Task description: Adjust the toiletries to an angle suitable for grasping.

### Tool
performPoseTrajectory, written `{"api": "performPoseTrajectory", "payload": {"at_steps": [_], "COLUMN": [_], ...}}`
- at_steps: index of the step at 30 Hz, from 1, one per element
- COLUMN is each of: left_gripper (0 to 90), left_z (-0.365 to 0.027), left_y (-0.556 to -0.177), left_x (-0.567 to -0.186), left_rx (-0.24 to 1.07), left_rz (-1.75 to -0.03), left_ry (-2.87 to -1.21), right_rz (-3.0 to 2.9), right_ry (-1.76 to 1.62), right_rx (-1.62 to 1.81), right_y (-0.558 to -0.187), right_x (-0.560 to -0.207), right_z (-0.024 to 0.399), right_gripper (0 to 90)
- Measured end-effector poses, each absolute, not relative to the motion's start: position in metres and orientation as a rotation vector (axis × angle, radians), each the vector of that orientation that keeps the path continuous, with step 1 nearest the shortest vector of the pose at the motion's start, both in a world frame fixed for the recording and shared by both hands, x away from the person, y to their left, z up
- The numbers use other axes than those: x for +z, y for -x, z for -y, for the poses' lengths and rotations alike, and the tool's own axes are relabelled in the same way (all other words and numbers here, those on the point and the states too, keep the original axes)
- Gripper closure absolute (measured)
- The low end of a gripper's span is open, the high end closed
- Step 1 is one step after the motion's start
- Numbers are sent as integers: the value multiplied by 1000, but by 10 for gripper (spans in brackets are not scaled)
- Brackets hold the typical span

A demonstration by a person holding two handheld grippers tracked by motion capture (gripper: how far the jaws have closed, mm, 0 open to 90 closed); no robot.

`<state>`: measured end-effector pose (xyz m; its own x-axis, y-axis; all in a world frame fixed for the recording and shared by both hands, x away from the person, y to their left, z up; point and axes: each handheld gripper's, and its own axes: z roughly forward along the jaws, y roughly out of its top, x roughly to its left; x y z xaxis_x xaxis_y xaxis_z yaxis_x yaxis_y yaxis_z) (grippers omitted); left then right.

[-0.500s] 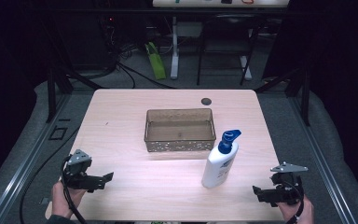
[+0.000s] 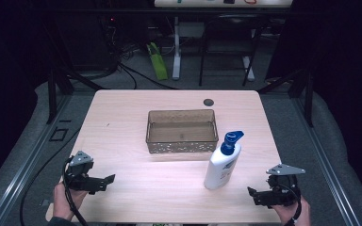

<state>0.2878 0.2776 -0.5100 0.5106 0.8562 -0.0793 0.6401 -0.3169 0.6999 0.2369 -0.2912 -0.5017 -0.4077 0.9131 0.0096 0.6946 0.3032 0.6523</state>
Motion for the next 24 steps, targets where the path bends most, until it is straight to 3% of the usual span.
{"api": "performPoseTrajectory", "payload": {"at_steps": [16,24], "left_gripper": [0,0], "left_z": [-272,-271], "left_y": [-289,-290], "left_x": [-511,-513], "left_rx": [384,374], "left_rz": [-1185,-1173], "left_ry": [-2092,-2107], "right_rz": [-2166,-2110], "right_ry": [-1339,-1303], "right_rx": [953,981], "right_y": [-242,-244], "right_x": [-490,-487], "right_z": [241,220], "right_gripper": [3,48]}}
